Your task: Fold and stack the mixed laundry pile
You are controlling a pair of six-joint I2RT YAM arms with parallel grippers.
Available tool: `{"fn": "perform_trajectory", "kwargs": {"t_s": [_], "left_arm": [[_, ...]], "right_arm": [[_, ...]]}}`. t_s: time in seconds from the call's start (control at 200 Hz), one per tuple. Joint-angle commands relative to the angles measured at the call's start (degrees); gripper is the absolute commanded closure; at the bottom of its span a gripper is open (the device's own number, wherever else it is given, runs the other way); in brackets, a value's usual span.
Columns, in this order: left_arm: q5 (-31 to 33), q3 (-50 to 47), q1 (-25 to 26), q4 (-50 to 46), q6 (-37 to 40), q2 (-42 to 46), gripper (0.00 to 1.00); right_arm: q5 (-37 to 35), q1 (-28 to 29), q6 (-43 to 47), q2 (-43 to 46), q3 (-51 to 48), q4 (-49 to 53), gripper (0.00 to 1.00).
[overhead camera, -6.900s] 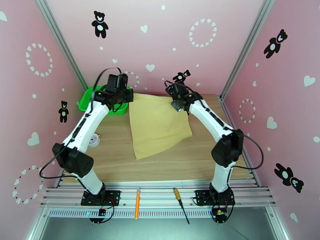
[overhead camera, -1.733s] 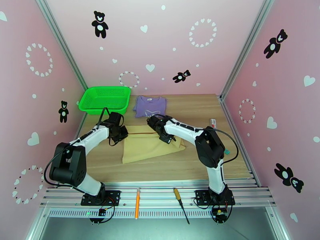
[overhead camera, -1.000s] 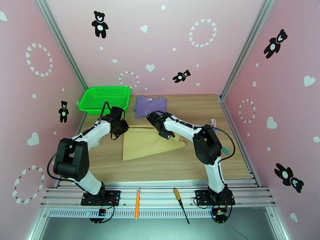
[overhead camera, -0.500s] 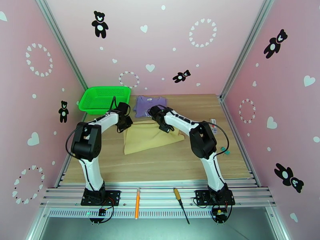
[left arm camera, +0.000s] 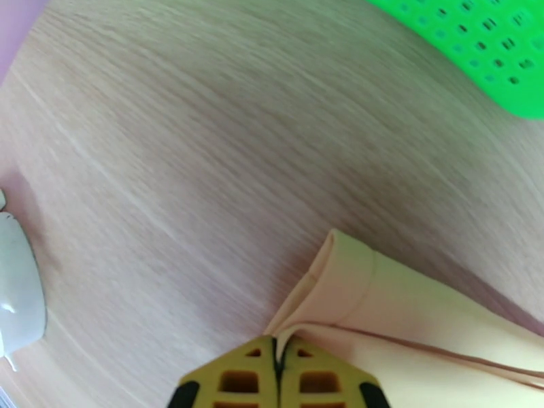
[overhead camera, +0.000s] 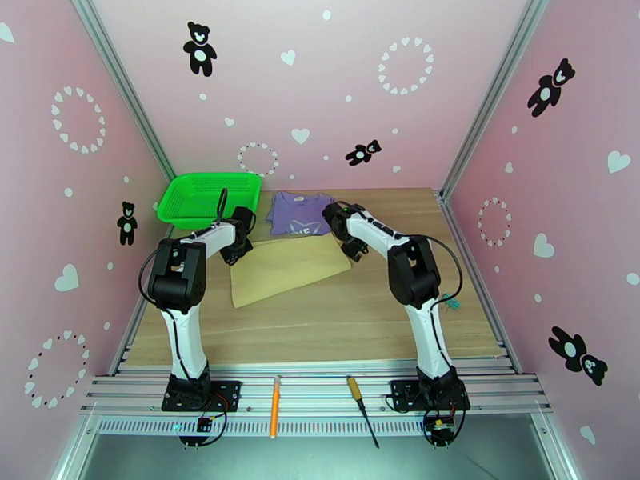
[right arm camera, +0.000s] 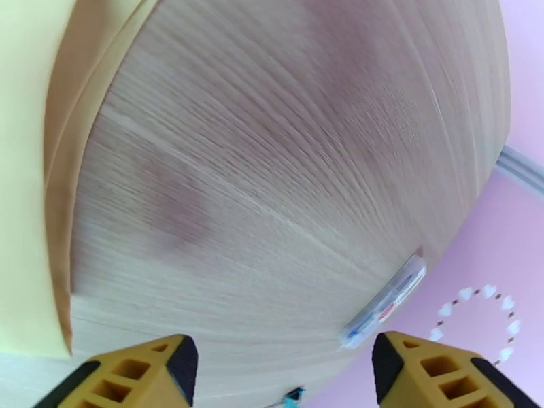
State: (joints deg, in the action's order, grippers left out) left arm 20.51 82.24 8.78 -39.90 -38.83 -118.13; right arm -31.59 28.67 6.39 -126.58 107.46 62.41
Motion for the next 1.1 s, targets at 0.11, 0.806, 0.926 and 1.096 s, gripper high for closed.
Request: {"fn": "perform_trajectory", "kwargs": {"t_s": [0.11, 0.806, 0.926, 1.096], "left_arm": [[1.92, -0.22, 0.2, -1.45, -0.28, -0.43, 1.0], [0.67, 5.19, 1.42, -5.77, 2.13, 4.83, 0.34], [0.52, 5.81, 1.64, -6.78, 2.78, 7.31, 0.18], [-0.24, 5.32, 3.11, -8.17, 4.56, 12.4, 0.03]], "right_arm": [[20.09, -3.55, -5.29, 10.15, -1.93, -1.16, 0.28], [36.47, -3.7, -36.36, 2.56, -13.97, -19.17, 0.63], [34.9, -3.69, -39.03, 3.58, -18.78, -21.07, 0.76], [30.74, -3.63, -42.38, 9.26, -27.53, -22.63, 0.81]]}}
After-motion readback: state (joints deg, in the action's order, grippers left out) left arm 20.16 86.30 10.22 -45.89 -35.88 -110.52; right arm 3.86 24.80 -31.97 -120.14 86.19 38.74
